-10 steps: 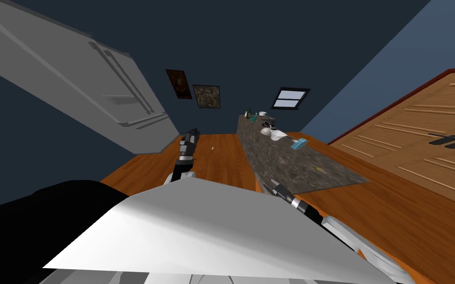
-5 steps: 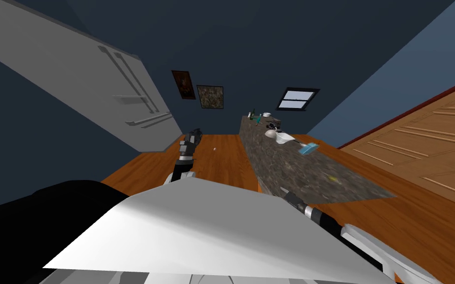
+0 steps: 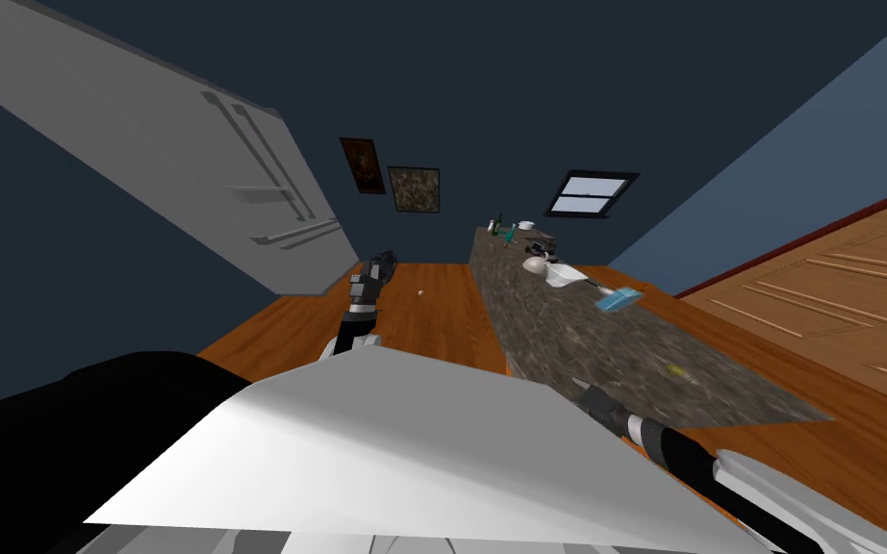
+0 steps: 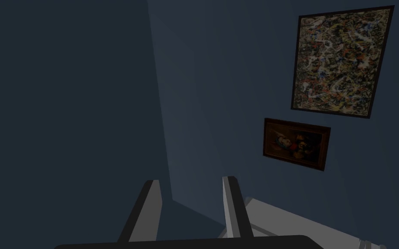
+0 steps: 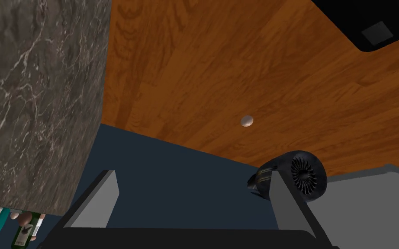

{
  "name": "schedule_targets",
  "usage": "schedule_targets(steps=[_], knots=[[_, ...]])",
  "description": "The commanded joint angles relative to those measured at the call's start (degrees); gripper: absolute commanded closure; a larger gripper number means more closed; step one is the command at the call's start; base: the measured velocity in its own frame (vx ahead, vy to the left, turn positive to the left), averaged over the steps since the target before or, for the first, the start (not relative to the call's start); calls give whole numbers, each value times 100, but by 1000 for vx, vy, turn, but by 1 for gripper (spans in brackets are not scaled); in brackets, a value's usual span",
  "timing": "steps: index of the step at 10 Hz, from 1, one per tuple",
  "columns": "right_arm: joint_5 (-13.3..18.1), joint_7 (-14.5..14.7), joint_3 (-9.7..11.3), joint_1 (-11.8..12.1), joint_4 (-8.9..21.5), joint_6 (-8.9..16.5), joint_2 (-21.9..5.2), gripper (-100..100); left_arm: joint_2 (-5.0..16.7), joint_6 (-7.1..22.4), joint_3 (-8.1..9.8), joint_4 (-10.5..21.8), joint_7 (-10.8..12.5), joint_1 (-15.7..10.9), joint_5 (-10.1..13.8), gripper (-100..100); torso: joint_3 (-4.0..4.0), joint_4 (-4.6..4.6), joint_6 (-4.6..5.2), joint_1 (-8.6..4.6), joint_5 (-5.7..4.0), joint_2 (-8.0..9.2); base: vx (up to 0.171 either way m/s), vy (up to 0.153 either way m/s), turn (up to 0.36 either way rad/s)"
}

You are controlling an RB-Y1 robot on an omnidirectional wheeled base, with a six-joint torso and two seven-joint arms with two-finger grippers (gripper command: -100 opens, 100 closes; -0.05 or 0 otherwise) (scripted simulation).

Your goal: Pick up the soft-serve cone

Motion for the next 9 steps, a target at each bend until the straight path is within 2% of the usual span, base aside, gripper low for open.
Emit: schedule_targets(steps=[1,2,3,5,6,7,9], knots=[[123,1,48,-42,286,4,-286,-100,0,0,0,0,0,0,0,0,0,0,0,0,0,0,102,0,85],[123,1,48,-42,419,4,-328,-100,0,0,0,0,0,0,0,0,-2,0,-4,0,0,-5,94,-6,47],[223,20,81,-61,571,7,-555,-100,0,0,0,0,0,0,0,0,-1,0,0,-2,-1,-2,105,-19,48],[223,20,81,-61,716,7,-555,-100,0,0,0,0,0,0,0,0,2,0,1,-3,-1,3,56,-9,22],[314,33,112,-82,888,10,-763,-100,0,0,0,0,0,0,0,0,10,4,1,-1,-3,19,68,-3,43],[314,33,112,-82,997,10,-763,-100,0,0,0,0,0,0,0,0,7,3,-1,0,0,11,78,-16,39],[474,41,168,-123,1397,18,-1117,-100,0,0,0,0,0,0,0,0,2,1,-1,-8,-2,4,123,-46,51]])
